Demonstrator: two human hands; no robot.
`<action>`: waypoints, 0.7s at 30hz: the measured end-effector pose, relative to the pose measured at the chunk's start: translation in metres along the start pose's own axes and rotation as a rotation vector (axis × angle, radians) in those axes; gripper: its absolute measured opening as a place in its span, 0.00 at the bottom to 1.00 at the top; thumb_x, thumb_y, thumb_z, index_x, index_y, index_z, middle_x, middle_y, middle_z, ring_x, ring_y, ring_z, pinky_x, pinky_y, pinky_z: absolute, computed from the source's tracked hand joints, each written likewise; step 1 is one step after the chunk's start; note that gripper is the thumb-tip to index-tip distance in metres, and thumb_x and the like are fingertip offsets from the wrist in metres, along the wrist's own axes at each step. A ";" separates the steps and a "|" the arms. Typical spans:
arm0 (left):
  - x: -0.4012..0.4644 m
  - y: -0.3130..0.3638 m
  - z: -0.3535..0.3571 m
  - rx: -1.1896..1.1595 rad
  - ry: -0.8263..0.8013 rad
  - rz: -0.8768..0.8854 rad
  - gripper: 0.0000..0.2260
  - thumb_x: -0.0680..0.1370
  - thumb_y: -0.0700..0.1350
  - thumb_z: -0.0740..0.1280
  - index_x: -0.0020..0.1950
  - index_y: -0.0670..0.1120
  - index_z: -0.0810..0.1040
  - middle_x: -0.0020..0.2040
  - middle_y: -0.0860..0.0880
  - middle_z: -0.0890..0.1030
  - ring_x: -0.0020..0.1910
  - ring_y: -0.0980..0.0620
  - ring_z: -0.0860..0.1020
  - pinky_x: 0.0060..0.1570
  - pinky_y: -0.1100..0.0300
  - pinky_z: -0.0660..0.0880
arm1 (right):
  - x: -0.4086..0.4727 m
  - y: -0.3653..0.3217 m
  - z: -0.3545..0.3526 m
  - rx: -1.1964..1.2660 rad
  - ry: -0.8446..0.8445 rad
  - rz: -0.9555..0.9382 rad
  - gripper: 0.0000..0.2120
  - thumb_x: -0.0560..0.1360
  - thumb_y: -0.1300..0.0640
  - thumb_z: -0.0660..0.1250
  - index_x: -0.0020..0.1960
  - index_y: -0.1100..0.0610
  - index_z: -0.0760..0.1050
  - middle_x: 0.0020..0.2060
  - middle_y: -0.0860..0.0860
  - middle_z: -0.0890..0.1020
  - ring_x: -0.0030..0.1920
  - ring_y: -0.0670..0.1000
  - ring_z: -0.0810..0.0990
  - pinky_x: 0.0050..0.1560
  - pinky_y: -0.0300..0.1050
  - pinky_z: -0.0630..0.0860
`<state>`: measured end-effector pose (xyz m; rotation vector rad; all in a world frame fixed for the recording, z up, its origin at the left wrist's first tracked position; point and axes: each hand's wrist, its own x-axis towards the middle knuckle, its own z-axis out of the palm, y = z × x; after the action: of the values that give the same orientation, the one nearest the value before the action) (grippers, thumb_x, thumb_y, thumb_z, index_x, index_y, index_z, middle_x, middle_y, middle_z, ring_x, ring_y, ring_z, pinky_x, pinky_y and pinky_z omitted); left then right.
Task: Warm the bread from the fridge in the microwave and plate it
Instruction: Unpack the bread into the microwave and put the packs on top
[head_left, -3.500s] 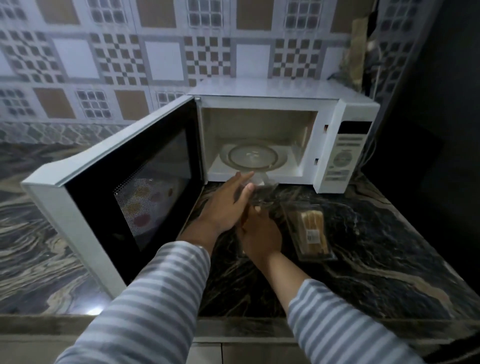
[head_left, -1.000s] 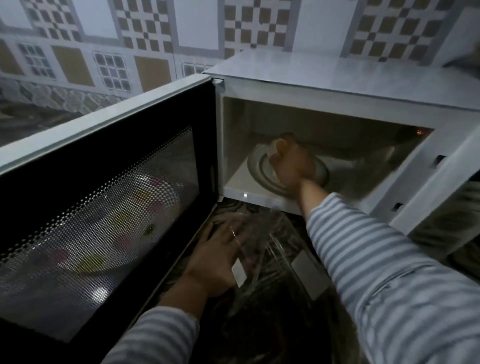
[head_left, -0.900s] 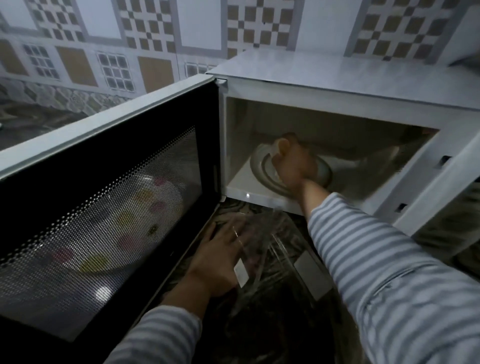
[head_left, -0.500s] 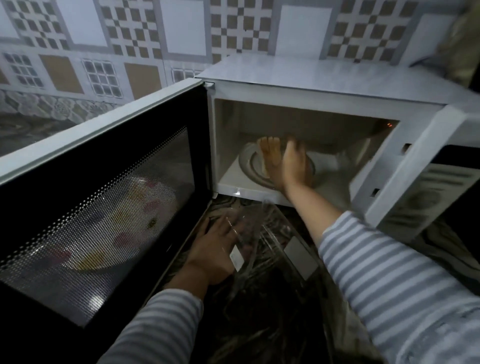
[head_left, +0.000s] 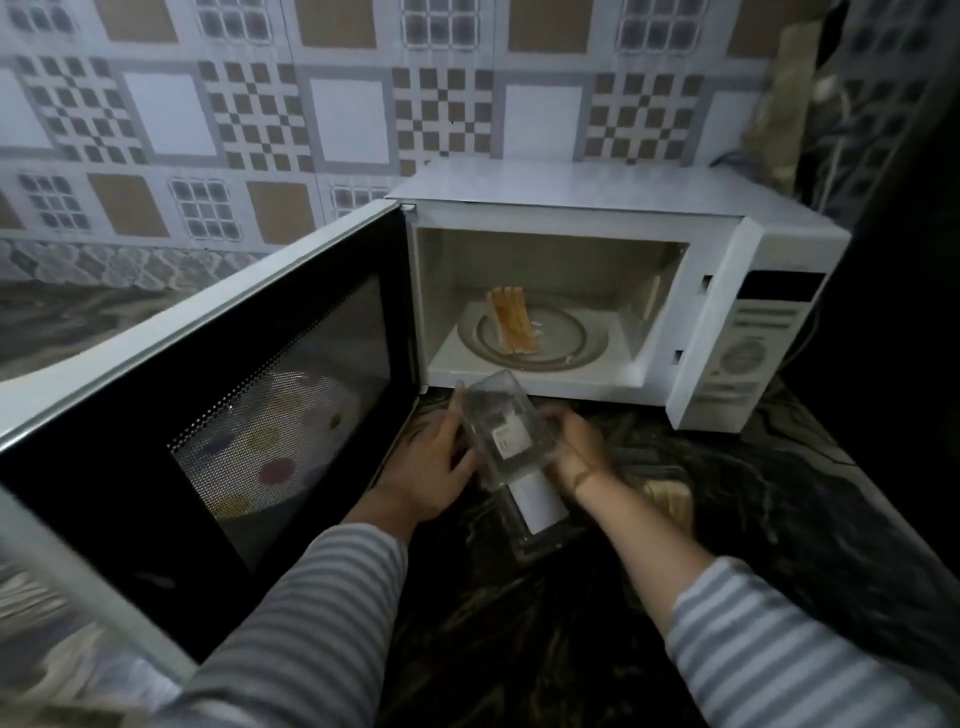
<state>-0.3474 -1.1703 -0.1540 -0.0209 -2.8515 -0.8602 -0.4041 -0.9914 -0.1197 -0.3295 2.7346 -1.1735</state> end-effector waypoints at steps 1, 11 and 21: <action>-0.004 0.004 -0.006 0.011 -0.016 -0.008 0.34 0.80 0.60 0.55 0.78 0.54 0.38 0.78 0.49 0.56 0.77 0.51 0.54 0.73 0.59 0.53 | -0.004 0.001 0.003 0.013 -0.018 0.015 0.14 0.77 0.63 0.63 0.62 0.55 0.74 0.59 0.57 0.77 0.61 0.55 0.75 0.55 0.41 0.68; -0.036 -0.001 0.000 0.103 -0.181 -0.094 0.31 0.82 0.51 0.54 0.74 0.61 0.33 0.72 0.41 0.69 0.68 0.43 0.70 0.66 0.54 0.66 | -0.058 0.022 0.028 0.107 -0.014 0.000 0.13 0.79 0.65 0.58 0.56 0.58 0.79 0.46 0.50 0.79 0.47 0.50 0.76 0.42 0.38 0.67; -0.036 0.036 -0.031 0.138 -0.020 0.000 0.23 0.82 0.41 0.56 0.77 0.47 0.58 0.76 0.44 0.61 0.75 0.46 0.60 0.73 0.53 0.58 | -0.116 0.020 -0.034 -0.098 0.035 -0.145 0.19 0.77 0.65 0.62 0.65 0.51 0.74 0.61 0.51 0.78 0.62 0.51 0.75 0.62 0.39 0.68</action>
<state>-0.3050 -1.1560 -0.1140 -0.0121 -2.9222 -0.6646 -0.3029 -0.9245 -0.1055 -0.5328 2.8464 -1.0894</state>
